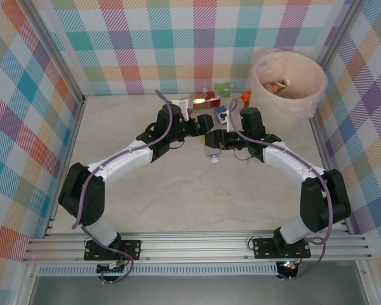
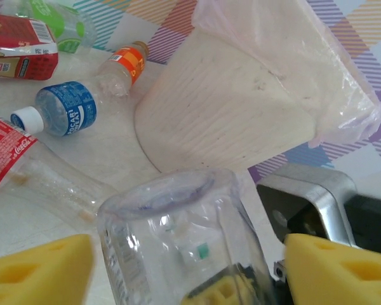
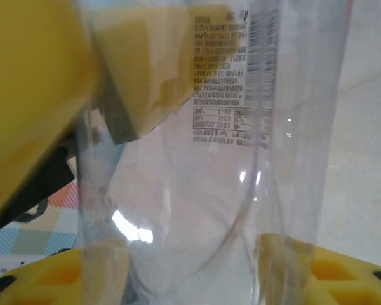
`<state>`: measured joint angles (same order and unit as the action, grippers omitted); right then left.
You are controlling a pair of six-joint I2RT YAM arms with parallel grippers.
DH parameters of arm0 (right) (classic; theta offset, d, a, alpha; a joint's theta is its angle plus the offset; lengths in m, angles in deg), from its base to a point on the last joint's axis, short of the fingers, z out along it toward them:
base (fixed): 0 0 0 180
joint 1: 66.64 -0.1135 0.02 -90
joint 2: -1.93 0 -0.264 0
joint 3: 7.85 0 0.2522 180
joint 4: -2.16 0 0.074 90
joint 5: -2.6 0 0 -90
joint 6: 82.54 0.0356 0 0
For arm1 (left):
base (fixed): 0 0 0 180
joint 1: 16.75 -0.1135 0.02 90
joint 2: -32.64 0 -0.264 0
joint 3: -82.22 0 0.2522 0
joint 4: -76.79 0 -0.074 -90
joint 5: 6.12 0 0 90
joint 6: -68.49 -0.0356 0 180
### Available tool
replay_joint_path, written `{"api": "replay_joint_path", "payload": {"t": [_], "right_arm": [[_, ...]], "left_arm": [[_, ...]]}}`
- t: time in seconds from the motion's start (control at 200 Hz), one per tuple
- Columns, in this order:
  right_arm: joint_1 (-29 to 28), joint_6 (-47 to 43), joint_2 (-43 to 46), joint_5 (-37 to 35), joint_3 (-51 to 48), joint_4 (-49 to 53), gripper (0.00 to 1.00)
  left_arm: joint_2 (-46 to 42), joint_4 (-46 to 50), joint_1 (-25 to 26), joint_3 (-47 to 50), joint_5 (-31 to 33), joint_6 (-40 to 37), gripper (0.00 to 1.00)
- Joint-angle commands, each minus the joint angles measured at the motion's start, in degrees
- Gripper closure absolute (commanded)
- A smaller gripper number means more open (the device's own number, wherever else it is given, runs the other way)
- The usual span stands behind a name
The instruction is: Put the plastic bottles in the bin
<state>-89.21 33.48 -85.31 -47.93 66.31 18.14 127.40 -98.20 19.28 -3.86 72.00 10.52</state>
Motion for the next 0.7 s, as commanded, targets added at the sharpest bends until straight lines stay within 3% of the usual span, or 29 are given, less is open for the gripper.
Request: {"api": "replay_joint_path", "payload": {"t": [0.0, 0.18, 0.36, 0.475, 0.58, 0.695], "right_arm": [[0.11, -2.08, 1.97, -2.14, -0.11, 1.09, 0.46], [0.29, -3.92, 2.76, -6.1, -0.37, 4.76, 0.48], [0.85, -4.57, 3.85, -11.1, -0.12, 6.77, 0.5], [1.46, -6.57, 4.36, -12.35, 1.21, 9.06, 0.5], [1.99, -8.9, 4.71, -14.27, 3.48, 12.13, 0.5], [3.05, -9.63, 4.8, -14.23, 6.18, 13.9, 0.5]], "left_arm": [[-2.13, 1.82, 0.44, -1.72, 0.65, 1.95, 0.09], [-5.78, 1.33, 0.44, -0.82, -1.94, 2.66, 0.02], [-12.64, 0.79, 0.44, 4.37, 3.42, 2.55, 0.0], [-17.83, 3.48, 0.44, 7.96, 12.45, 3.28, 0.0], [-21.33, 13.77, -0.27, 8.34, 25.38, 8.78, 0.0], [-25.12, 18.91, -1.33, 11.14, 32.96, 12.17, 0.0]]}}
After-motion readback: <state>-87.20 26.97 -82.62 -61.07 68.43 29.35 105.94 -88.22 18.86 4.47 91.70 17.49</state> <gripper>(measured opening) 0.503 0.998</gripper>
